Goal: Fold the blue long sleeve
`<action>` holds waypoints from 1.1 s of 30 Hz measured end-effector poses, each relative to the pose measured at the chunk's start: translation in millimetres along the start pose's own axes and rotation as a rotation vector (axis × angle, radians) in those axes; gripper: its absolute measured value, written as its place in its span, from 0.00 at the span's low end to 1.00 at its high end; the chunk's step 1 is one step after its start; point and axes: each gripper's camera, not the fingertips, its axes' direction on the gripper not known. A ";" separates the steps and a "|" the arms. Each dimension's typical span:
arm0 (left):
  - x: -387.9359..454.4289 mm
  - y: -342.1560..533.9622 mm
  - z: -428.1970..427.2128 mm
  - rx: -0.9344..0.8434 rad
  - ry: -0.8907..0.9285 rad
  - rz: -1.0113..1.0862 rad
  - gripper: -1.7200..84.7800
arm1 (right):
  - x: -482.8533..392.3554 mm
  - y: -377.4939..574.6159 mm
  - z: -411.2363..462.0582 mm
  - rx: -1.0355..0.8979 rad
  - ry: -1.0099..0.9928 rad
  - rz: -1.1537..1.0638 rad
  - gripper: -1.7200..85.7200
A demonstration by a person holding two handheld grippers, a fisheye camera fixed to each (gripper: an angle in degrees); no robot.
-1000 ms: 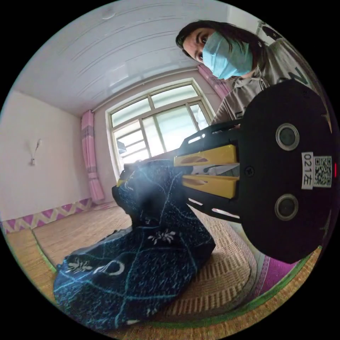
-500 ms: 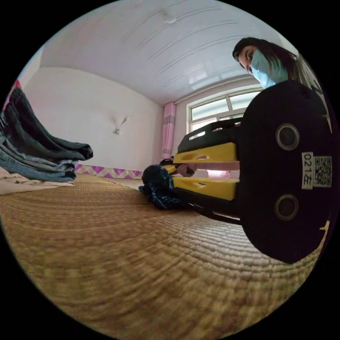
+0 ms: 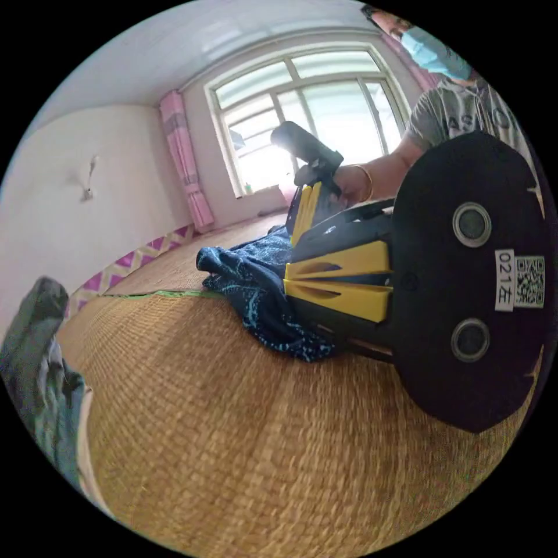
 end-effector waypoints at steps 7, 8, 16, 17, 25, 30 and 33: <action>-7.3 43.5 -92.3 0.206 0.026 0.049 0.01 | 141.7 247.6 -85.4 0.326 -0.155 0.572 0.13; -7.2 47.3 -95.7 0.209 0.031 0.051 0.01 | 163.5 284.9 -69.2 0.340 -0.220 0.669 0.14; 19.8 89.1 -97.1 0.182 0.037 0.134 0.01 | 248.2 344.2 55.2 0.421 -0.649 0.958 0.16; 20.6 90.9 -96.8 0.181 0.026 0.140 0.01 | 264.7 343.0 64.1 0.433 -0.662 0.982 0.14; 13.8 107.4 -96.4 0.229 -0.004 0.205 0.01 | 421.5 345.2 16.9 0.439 -0.584 0.960 0.09; 20.7 102.2 -84.1 0.186 -0.054 0.234 0.01 | 577.3 344.8 -63.0 0.321 -0.461 0.917 0.09; 10.5 97.5 -85.2 0.183 -0.046 0.190 0.01 | 673.5 354.5 -133.6 0.275 -0.326 0.914 0.09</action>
